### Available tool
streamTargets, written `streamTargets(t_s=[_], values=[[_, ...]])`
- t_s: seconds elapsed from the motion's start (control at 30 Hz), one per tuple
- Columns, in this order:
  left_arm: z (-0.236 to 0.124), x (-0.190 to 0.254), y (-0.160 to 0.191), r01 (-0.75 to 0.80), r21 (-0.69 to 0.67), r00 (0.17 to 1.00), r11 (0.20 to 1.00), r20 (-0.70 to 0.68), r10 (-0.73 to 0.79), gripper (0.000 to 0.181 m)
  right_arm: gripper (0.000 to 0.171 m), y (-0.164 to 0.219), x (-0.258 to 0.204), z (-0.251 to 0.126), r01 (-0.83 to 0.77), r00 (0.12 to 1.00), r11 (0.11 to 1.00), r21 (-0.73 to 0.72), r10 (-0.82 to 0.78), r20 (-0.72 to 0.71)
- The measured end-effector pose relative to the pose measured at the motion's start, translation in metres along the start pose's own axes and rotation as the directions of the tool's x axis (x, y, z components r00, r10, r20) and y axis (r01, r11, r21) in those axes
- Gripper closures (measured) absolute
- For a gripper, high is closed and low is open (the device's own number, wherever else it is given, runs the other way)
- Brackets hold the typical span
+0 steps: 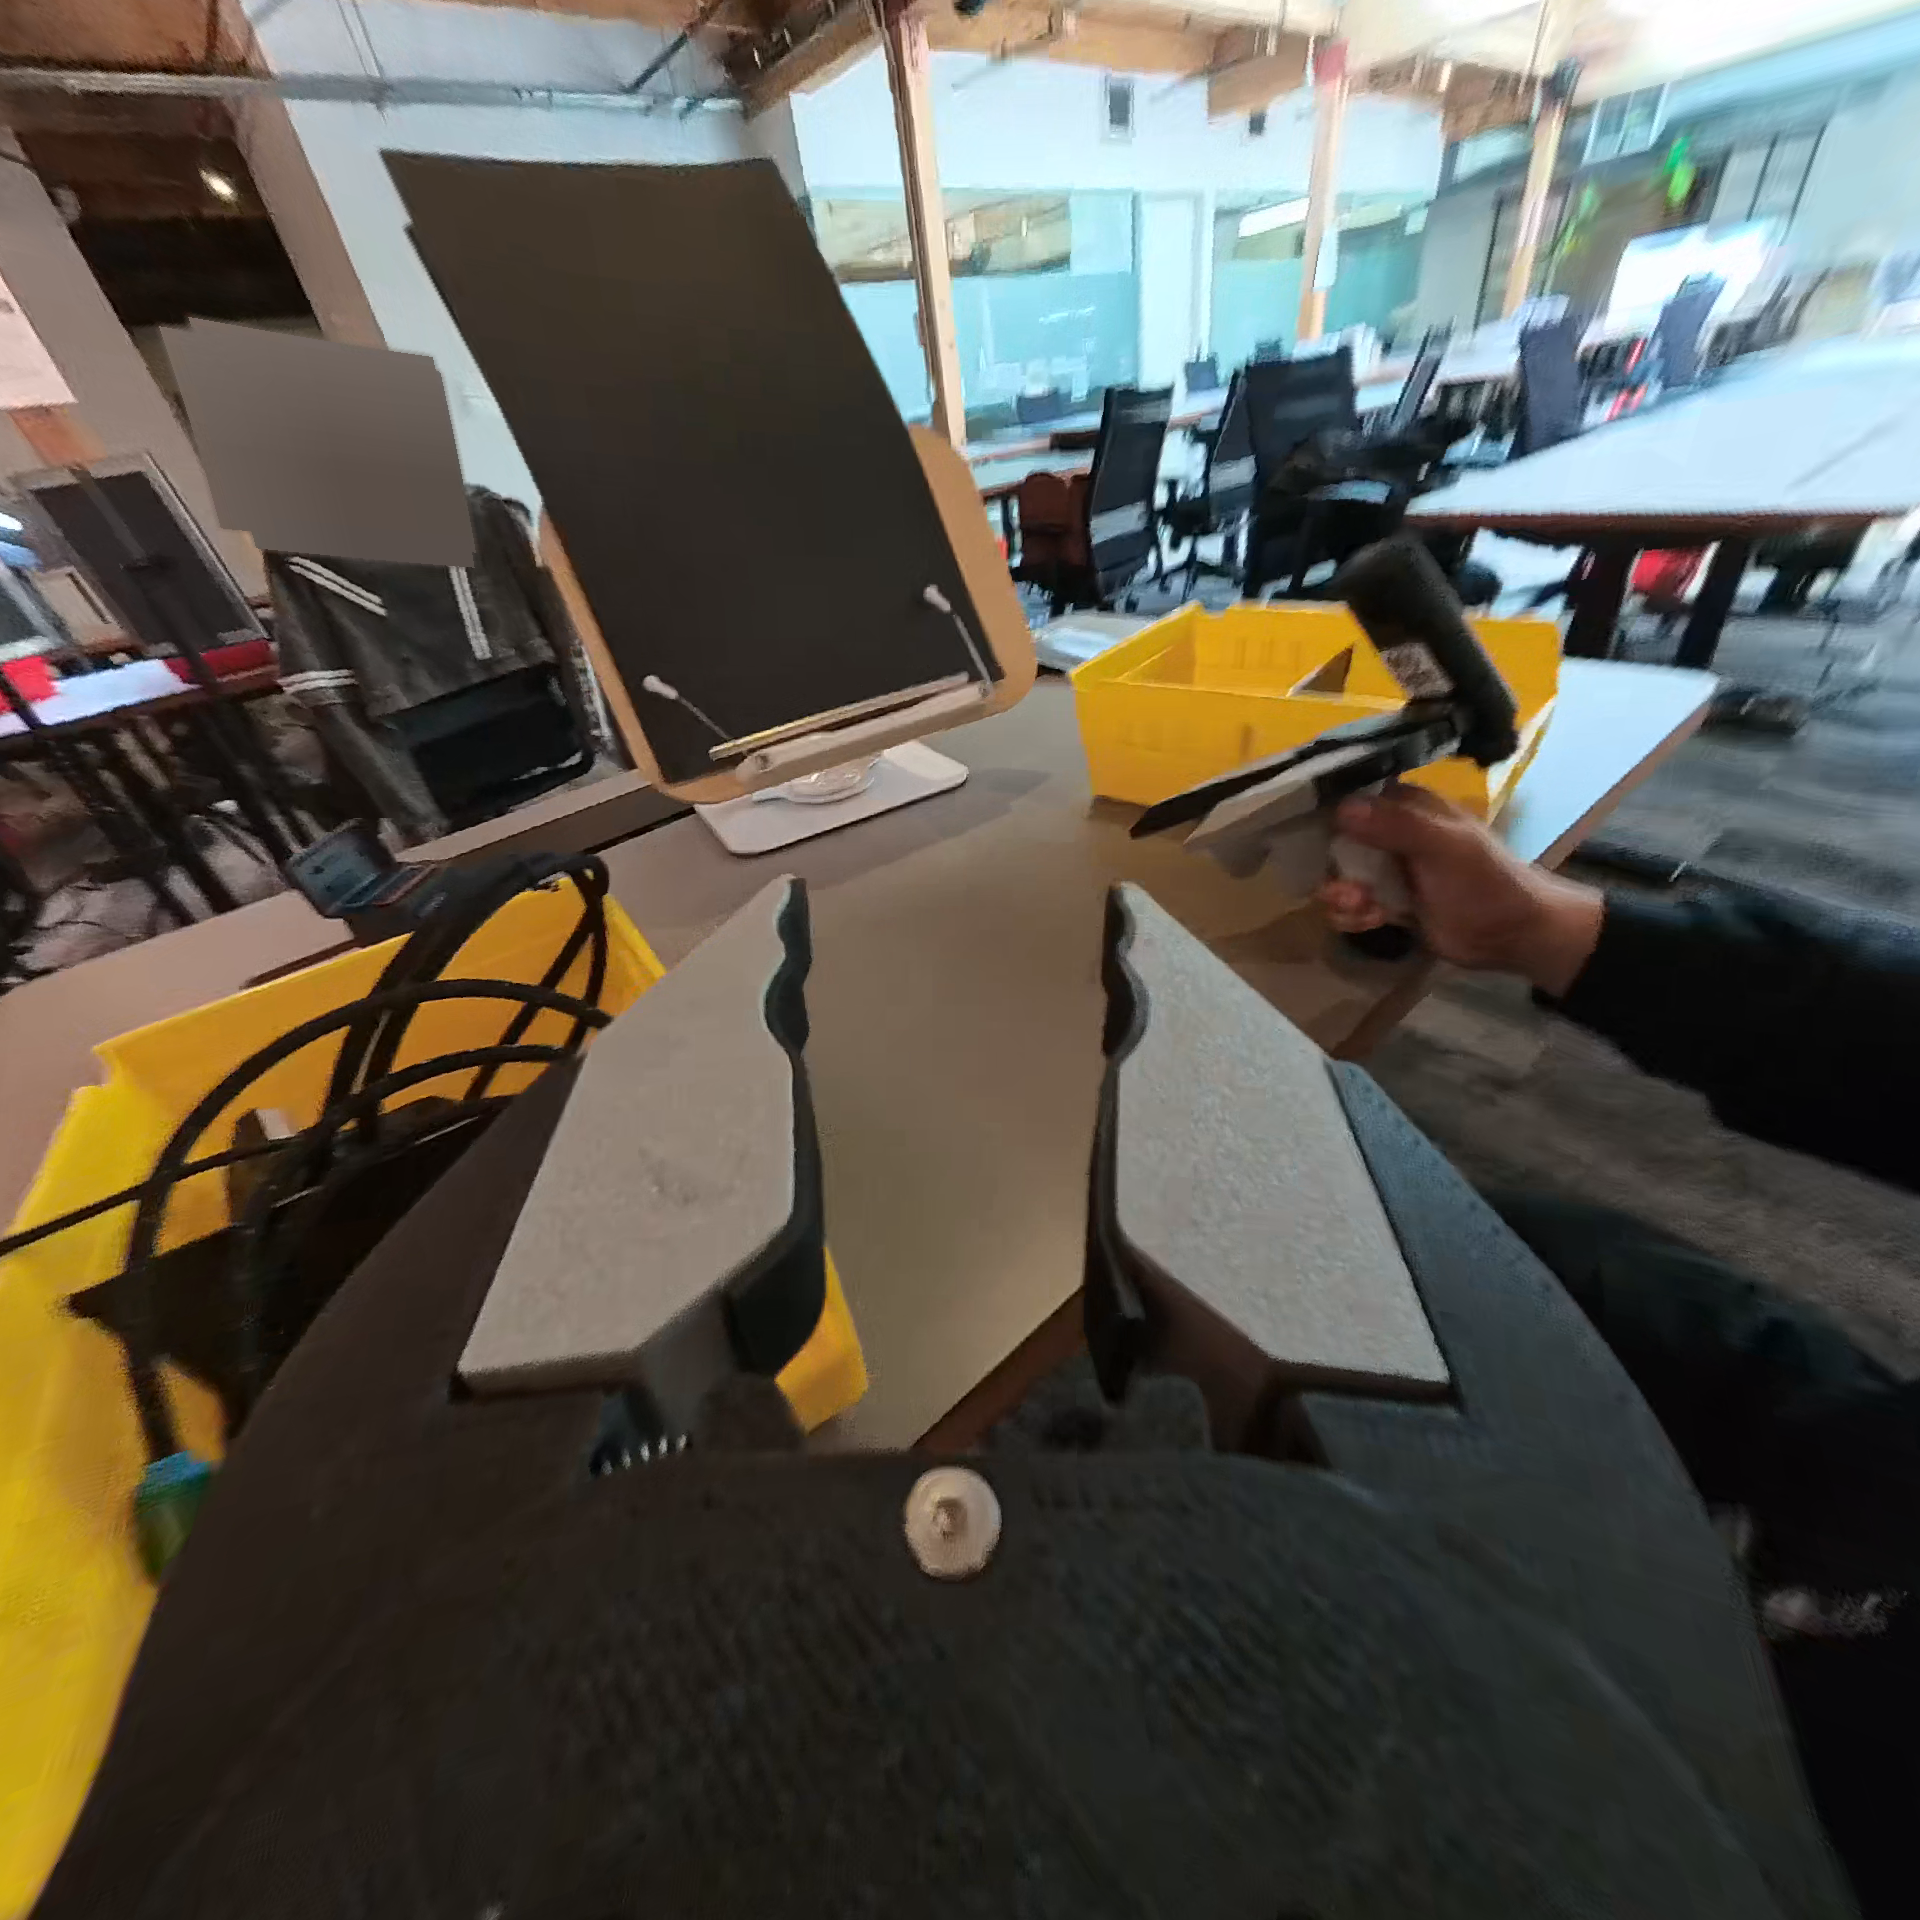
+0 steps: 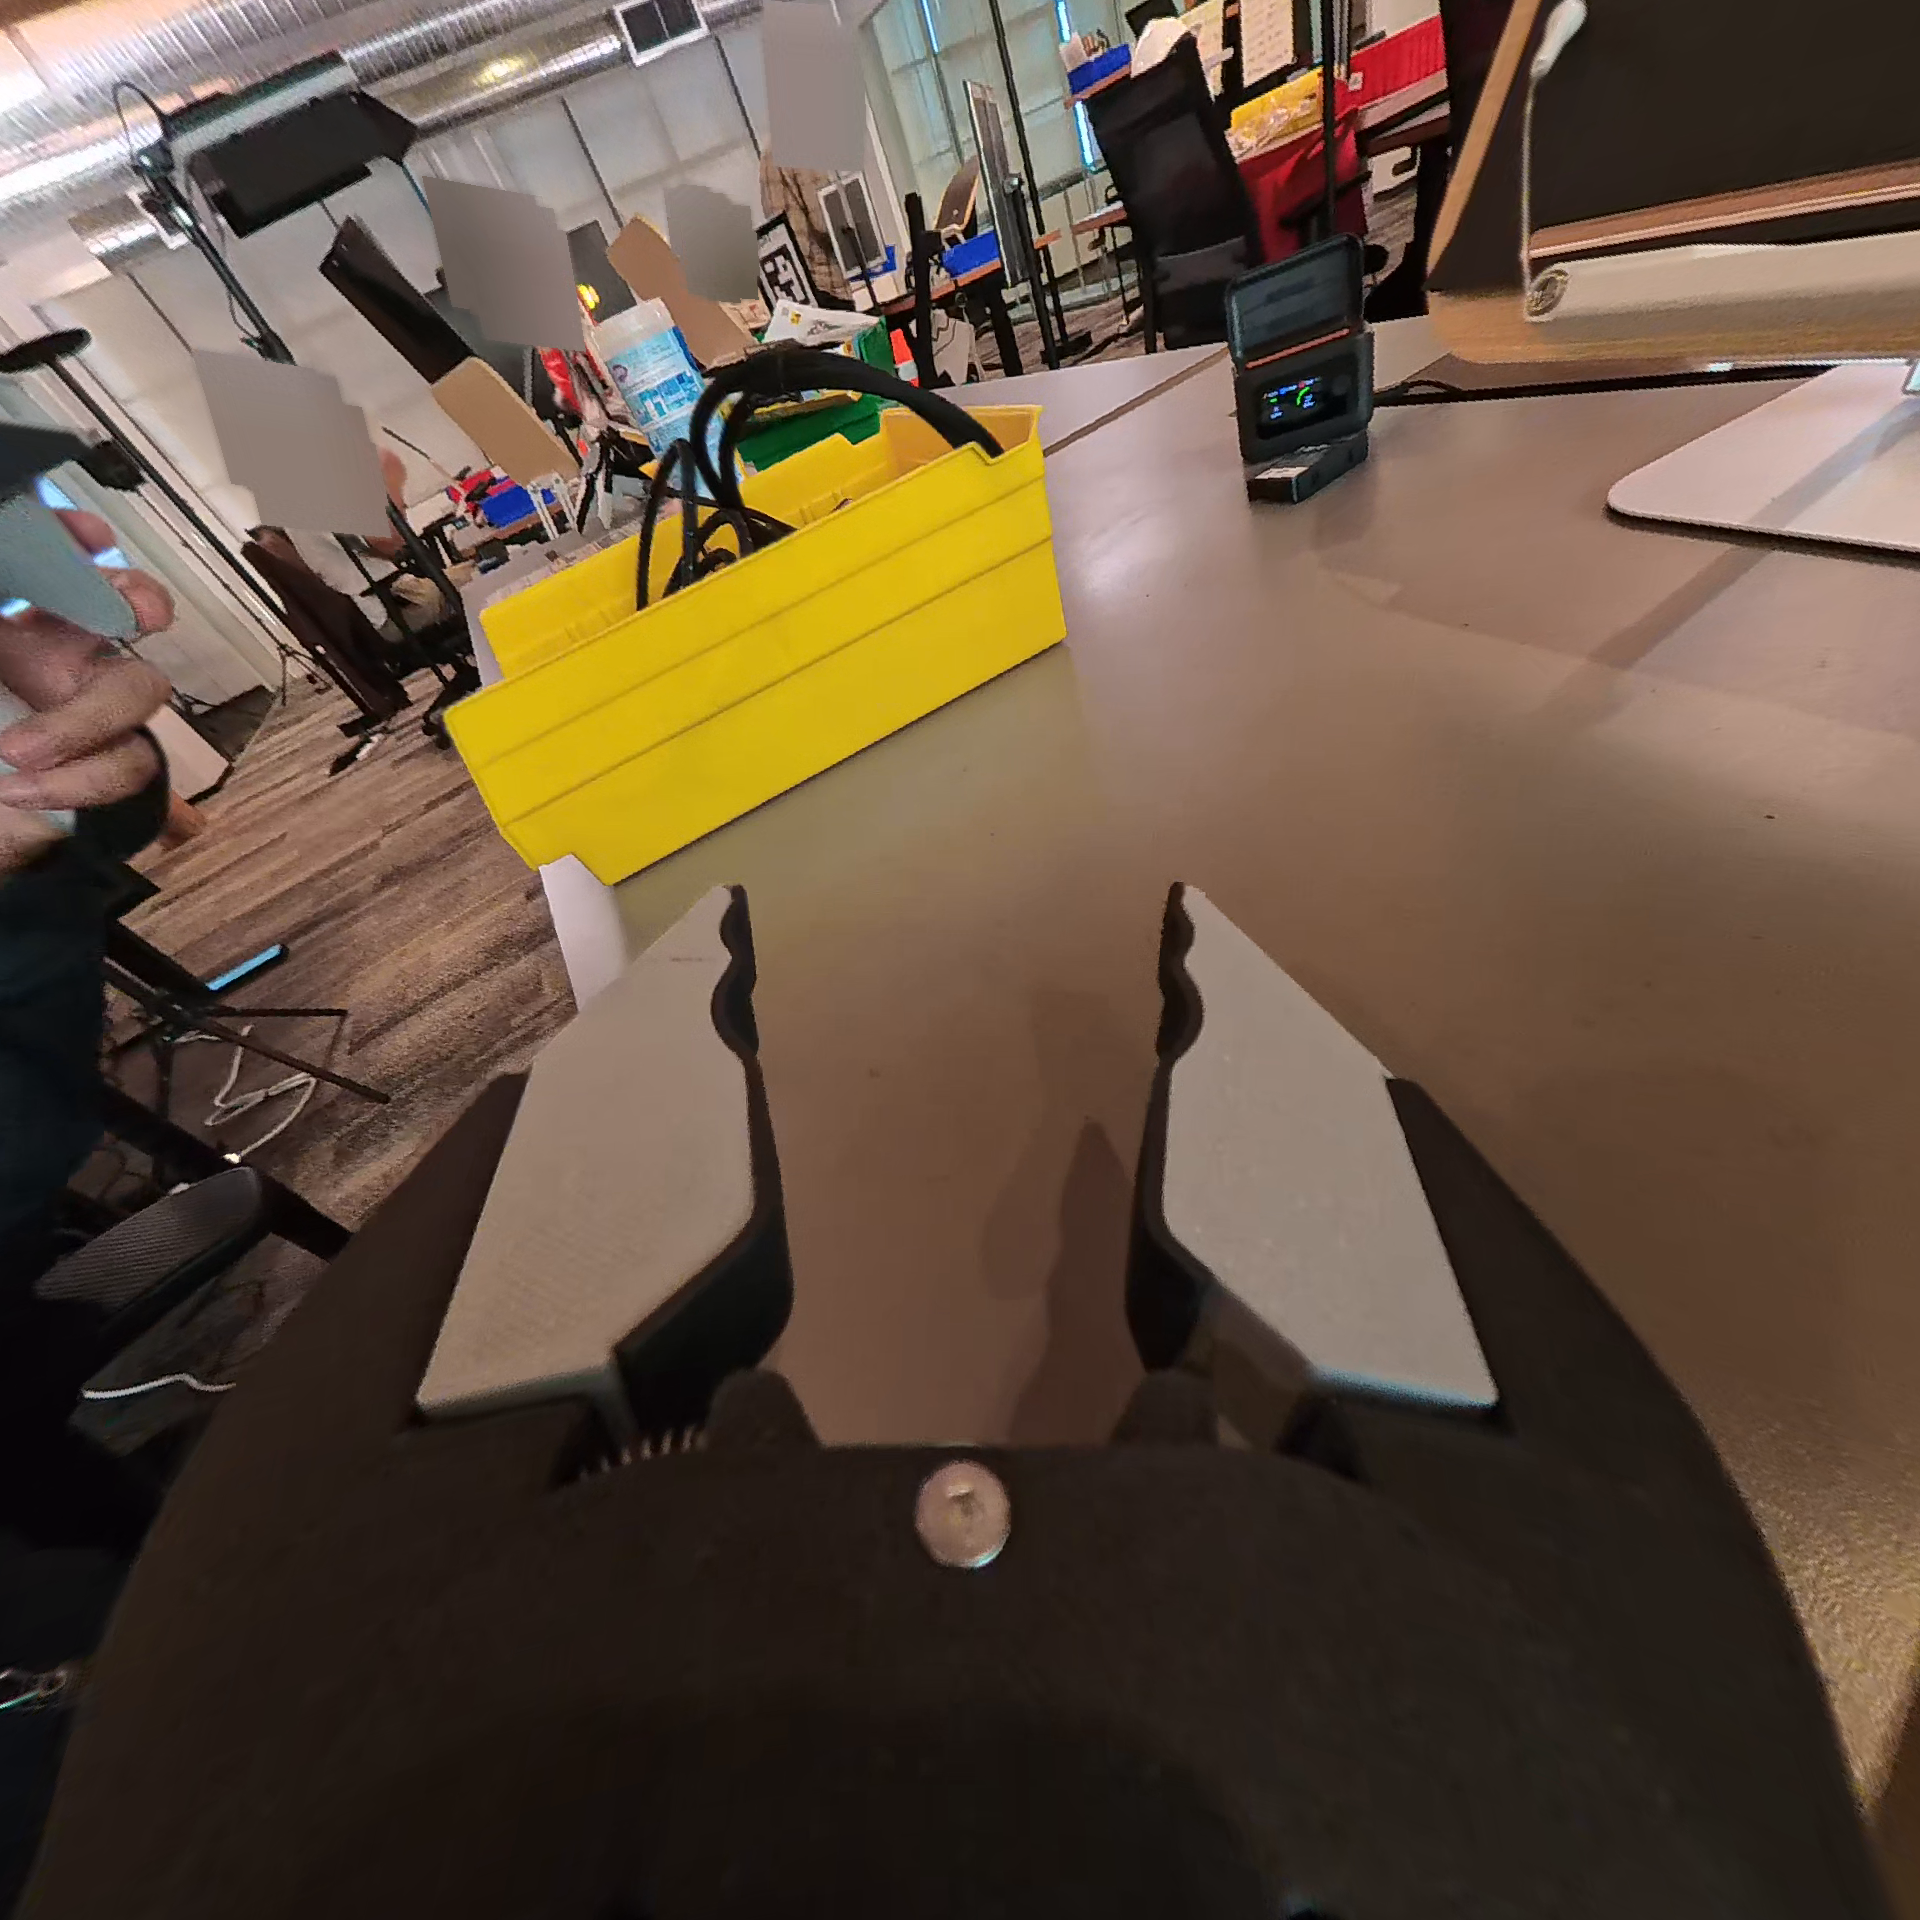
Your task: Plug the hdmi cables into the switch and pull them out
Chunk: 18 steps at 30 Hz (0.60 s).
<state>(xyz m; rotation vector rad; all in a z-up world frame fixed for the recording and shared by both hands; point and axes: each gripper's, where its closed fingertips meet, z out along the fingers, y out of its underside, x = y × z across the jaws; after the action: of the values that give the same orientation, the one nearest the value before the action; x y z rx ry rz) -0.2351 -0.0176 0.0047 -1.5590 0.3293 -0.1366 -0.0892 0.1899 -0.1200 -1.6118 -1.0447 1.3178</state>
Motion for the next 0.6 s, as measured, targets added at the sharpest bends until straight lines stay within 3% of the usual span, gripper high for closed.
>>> streamTargets(t_s=[0.1,0.23,0.43,0.6], values=[[0.002,-0.023,-0.003,0.137,0.083,0.988,0.987,0.059,-0.142,0.126,0.094,0.002,-0.002,0.002,0.035,0.999,0.999,-0.018,-0.035,-0.016],[0.003,-0.051,0.011,0.192,0.093,0.970,0.977,0.135,-0.203,0.124,0.098,0.004,-0.005,0.003,0.077,0.997,0.997,-0.032,-0.078,-0.019],[0.024,-0.076,0.037,0.202,0.037,0.960,0.979,0.192,-0.205,0.126,0.100,0.005,-0.007,0.010,0.094,0.996,0.994,-0.046,-0.094,0.011],[0.038,-0.077,0.029,0.201,0.047,0.965,0.978,0.163,-0.206,0.123,0.099,0.011,-0.009,0.022,0.115,0.993,0.988,-0.103,-0.113,0.030]])
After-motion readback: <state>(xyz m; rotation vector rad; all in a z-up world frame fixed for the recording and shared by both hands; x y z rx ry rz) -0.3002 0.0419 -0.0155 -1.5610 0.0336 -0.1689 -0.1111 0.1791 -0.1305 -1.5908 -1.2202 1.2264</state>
